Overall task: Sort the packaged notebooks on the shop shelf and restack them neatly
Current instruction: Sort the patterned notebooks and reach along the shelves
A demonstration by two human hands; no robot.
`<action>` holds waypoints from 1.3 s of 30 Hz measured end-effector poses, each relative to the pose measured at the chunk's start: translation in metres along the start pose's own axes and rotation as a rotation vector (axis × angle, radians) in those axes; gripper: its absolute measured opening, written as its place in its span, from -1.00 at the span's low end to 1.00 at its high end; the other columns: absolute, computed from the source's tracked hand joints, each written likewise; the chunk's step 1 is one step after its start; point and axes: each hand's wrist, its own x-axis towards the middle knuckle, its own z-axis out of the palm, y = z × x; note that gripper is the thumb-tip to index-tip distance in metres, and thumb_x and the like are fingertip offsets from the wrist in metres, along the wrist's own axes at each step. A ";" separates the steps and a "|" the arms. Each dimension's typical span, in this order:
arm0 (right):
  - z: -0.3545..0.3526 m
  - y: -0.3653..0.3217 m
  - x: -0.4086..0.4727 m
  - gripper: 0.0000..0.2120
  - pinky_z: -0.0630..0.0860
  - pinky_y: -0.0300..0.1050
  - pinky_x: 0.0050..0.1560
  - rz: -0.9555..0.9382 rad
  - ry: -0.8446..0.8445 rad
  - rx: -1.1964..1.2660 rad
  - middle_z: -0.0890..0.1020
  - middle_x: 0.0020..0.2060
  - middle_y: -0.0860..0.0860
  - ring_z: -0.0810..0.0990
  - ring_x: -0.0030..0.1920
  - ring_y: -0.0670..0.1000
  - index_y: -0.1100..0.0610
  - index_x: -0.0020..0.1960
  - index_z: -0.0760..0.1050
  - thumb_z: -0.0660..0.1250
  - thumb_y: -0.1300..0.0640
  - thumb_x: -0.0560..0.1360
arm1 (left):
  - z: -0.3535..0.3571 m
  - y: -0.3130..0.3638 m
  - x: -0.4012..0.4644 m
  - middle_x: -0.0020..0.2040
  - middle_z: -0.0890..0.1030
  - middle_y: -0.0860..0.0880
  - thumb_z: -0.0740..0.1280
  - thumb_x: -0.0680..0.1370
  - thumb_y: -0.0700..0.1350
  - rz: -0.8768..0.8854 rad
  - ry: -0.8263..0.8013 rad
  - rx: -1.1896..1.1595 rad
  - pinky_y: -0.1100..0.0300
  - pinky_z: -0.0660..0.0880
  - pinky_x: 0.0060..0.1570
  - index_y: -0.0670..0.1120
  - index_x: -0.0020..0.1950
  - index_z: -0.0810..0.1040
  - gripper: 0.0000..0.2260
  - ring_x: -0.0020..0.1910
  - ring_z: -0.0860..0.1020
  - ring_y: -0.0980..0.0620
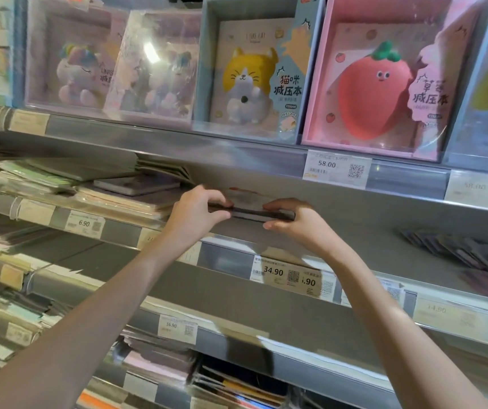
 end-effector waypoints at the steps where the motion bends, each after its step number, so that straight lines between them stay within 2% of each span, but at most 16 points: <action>1: -0.001 -0.006 -0.002 -0.67 0.30 -0.40 0.08 -0.021 0.010 -0.018 0.58 0.13 -0.06 0.49 0.09 -0.16 0.08 0.18 0.55 0.44 0.16 0.42 | -0.004 0.001 -0.003 0.00 0.54 -0.03 0.43 0.44 -0.04 0.018 0.018 -0.012 0.06 0.41 0.11 0.03 -0.04 0.63 -0.88 0.05 0.48 -0.01; 7: 0.004 -0.047 -0.033 -0.72 0.38 -0.22 0.23 -0.057 0.103 -0.055 0.59 0.10 -0.04 0.52 0.16 -0.07 0.01 0.11 0.59 0.45 0.14 0.41 | -0.038 0.002 -0.029 0.02 0.59 0.01 0.47 0.40 -0.13 0.121 0.073 -0.111 -0.01 0.43 0.16 -0.02 -0.08 0.64 -0.88 0.05 0.53 0.01; 10: 0.012 -0.071 -0.053 -0.71 0.33 -0.55 0.02 -0.009 0.117 -0.044 0.57 0.09 -0.07 0.51 0.08 -0.14 0.01 0.11 0.58 0.45 0.18 0.41 | -0.061 -0.001 -0.045 0.04 0.57 0.02 0.46 0.42 -0.11 0.175 0.040 -0.075 0.07 0.42 0.15 0.00 -0.06 0.63 -0.88 0.07 0.51 0.03; 11: 0.016 -0.079 -0.060 -0.71 0.31 -0.59 0.00 0.000 0.126 -0.046 0.57 0.09 -0.07 0.51 0.07 -0.15 0.02 0.11 0.58 0.45 0.19 0.41 | -0.068 -0.004 -0.052 0.05 0.55 0.03 0.45 0.43 -0.09 0.182 0.027 -0.057 0.13 0.40 0.13 0.01 -0.06 0.62 -0.89 0.08 0.50 0.04; 12: 0.020 -0.086 -0.067 -0.71 0.33 -0.54 0.07 0.003 0.138 -0.053 0.57 0.10 -0.05 0.52 0.08 -0.13 0.03 0.11 0.59 0.45 0.19 0.41 | -0.074 -0.007 -0.059 0.06 0.54 0.03 0.44 0.43 -0.09 0.192 0.014 -0.051 0.17 0.38 0.11 0.03 -0.06 0.61 -0.89 0.08 0.49 0.04; 14: 0.032 -0.100 -0.083 -0.71 0.36 -0.32 0.23 0.002 0.152 -0.070 0.58 0.13 -0.03 0.52 0.15 -0.08 0.04 0.12 0.59 0.45 0.19 0.40 | -0.087 -0.012 -0.077 0.07 0.52 0.01 0.43 0.43 -0.10 0.209 -0.016 -0.067 0.21 0.34 0.10 0.04 -0.06 0.59 -0.88 0.10 0.48 0.04; 15: 0.039 -0.107 -0.092 -0.70 0.35 -0.29 0.25 0.002 0.154 -0.080 0.57 0.13 -0.03 0.52 0.16 -0.08 0.04 0.13 0.59 0.45 0.19 0.40 | -0.093 -0.016 -0.086 0.08 0.51 0.00 0.43 0.43 -0.11 0.214 -0.035 -0.079 0.24 0.32 0.10 0.04 -0.04 0.59 -0.87 0.11 0.47 0.05; 20: 0.072 -0.128 -0.137 -0.67 0.19 -0.65 0.04 0.008 0.148 -0.142 0.53 0.09 -0.05 0.44 0.11 -0.18 0.10 0.15 0.58 0.45 0.22 0.40 | -0.110 -0.035 -0.135 0.17 0.48 0.06 0.43 0.45 -0.14 0.201 -0.102 -0.150 0.38 0.21 0.11 0.08 0.05 0.57 -0.78 0.16 0.39 0.20; 22: 0.085 -0.133 -0.156 -0.67 0.20 -0.65 0.07 0.029 0.148 -0.098 0.54 0.10 -0.04 0.45 0.12 -0.18 0.12 0.16 0.57 0.45 0.24 0.40 | -0.112 -0.041 -0.155 0.16 0.47 0.06 0.43 0.44 -0.16 0.188 -0.093 -0.166 0.38 0.24 0.10 0.06 0.08 0.60 -0.76 0.12 0.38 0.22; 25: 0.102 -0.139 -0.180 -0.69 0.26 -0.61 0.09 0.087 0.137 -0.046 0.55 0.10 -0.10 0.47 0.10 -0.23 0.05 0.16 0.56 0.43 0.18 0.42 | -0.115 -0.053 -0.184 0.14 0.49 -0.01 0.45 0.42 -0.19 0.231 -0.055 -0.192 0.32 0.33 0.15 -0.02 0.11 0.62 -0.73 0.06 0.42 0.17; 27: 0.115 -0.141 -0.194 -0.70 0.25 -0.63 0.05 0.114 0.099 -0.067 0.52 0.10 -0.13 0.45 0.09 -0.25 0.01 0.15 0.54 0.42 0.16 0.44 | -0.113 -0.063 -0.204 0.11 0.50 -0.02 0.46 0.41 -0.20 0.228 -0.059 -0.163 0.35 0.34 0.10 -0.05 0.08 0.63 -0.75 0.01 0.46 0.14; 29: 0.131 -0.142 -0.206 -0.71 0.27 -0.60 0.00 0.167 0.026 -0.090 0.47 0.13 -0.14 0.41 0.10 -0.22 -0.02 0.15 0.50 0.41 0.15 0.45 | -0.108 -0.074 -0.222 0.07 0.51 -0.02 0.46 0.41 -0.20 0.201 -0.076 -0.121 0.25 0.44 0.07 -0.06 0.06 0.63 -0.76 -0.02 0.53 0.05; 32: 0.160 -0.137 -0.222 -0.68 0.38 -0.31 0.12 0.231 -0.088 -0.084 0.45 0.17 -0.07 0.45 0.12 -0.12 -0.01 0.17 0.42 0.38 0.21 0.46 | -0.101 -0.091 -0.246 0.02 0.51 0.01 0.42 0.45 -0.16 0.196 -0.115 -0.058 0.22 0.49 -0.04 -0.02 0.10 0.61 -0.77 -0.07 0.53 0.05; 34: 0.179 -0.127 -0.230 -0.66 0.39 -0.23 0.13 0.263 -0.132 -0.091 0.46 0.18 -0.05 0.45 0.13 -0.09 0.02 0.20 0.41 0.32 0.29 0.49 | -0.093 -0.105 -0.258 0.00 0.49 0.06 0.39 0.48 -0.11 0.156 -0.176 -0.041 0.27 0.43 -0.11 0.02 0.13 0.59 -0.77 -0.12 0.49 0.11; 36: 0.200 -0.112 -0.239 -0.66 0.39 -0.22 0.06 0.308 -0.205 -0.081 0.46 0.15 -0.04 0.44 0.10 -0.08 0.04 0.21 0.40 0.24 0.34 0.51 | -0.082 -0.120 -0.271 0.03 0.48 0.08 0.37 0.49 -0.07 0.057 -0.277 -0.017 0.27 0.37 -0.12 0.06 0.13 0.57 -0.78 -0.11 0.47 0.13; 39: 0.237 -0.085 -0.261 -0.67 0.38 -0.31 0.00 0.360 -0.320 -0.012 0.44 0.11 -0.06 0.44 0.07 -0.09 0.06 0.20 0.39 0.20 0.38 0.51 | -0.060 -0.148 -0.302 0.11 0.47 0.07 0.34 0.52 -0.07 -0.081 -0.450 0.013 0.21 0.40 -0.06 0.10 0.15 0.54 -0.78 -0.01 0.49 0.08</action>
